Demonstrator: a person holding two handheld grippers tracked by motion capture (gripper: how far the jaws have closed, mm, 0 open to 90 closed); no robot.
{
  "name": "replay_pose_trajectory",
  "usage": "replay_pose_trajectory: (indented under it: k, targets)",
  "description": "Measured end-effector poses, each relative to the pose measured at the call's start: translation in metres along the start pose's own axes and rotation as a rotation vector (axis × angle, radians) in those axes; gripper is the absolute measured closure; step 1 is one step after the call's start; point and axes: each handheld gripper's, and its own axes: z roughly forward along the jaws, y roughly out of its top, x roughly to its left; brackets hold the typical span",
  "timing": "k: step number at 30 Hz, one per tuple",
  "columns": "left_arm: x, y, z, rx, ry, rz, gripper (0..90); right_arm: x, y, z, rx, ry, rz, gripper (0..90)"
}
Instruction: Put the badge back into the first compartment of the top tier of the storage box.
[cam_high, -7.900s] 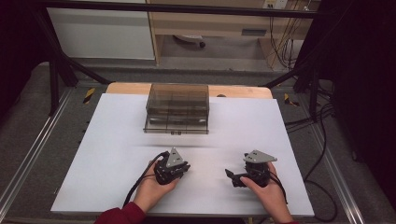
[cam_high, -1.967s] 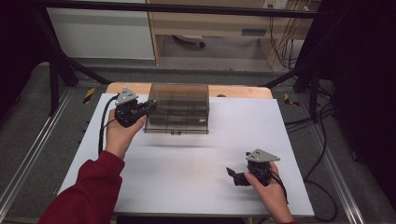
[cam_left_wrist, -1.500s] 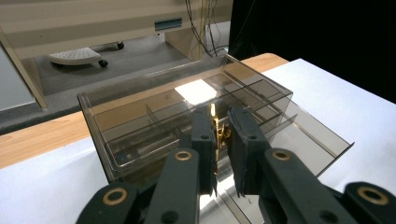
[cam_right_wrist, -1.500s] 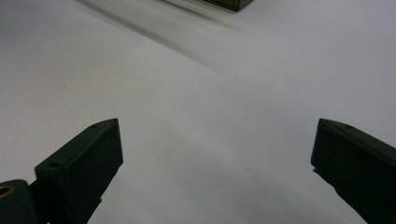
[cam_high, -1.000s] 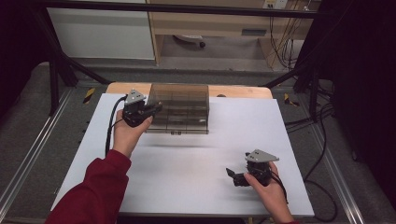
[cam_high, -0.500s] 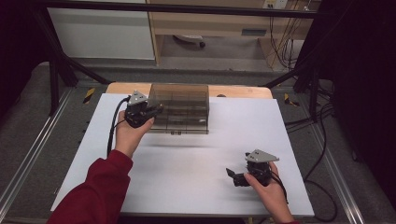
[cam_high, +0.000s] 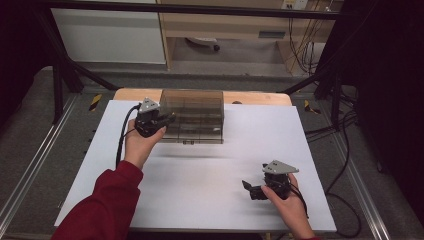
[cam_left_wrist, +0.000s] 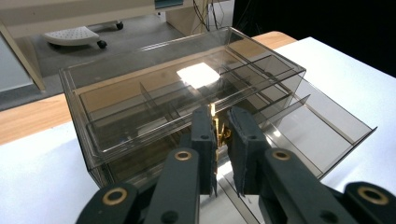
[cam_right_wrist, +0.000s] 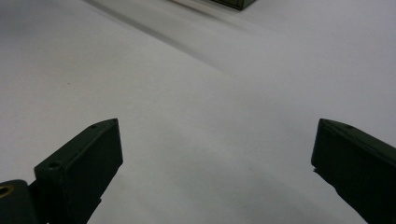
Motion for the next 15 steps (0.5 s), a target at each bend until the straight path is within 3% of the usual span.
replay_pose_trajectory:
  k: [15]
  targets:
    - [0.0006, -0.0026, 0.001, 0.004, -0.01, -0.017, 80.3, 0.0004, 0.0001, -0.0002, 0.003, 0.0, 0.002, 2.5]
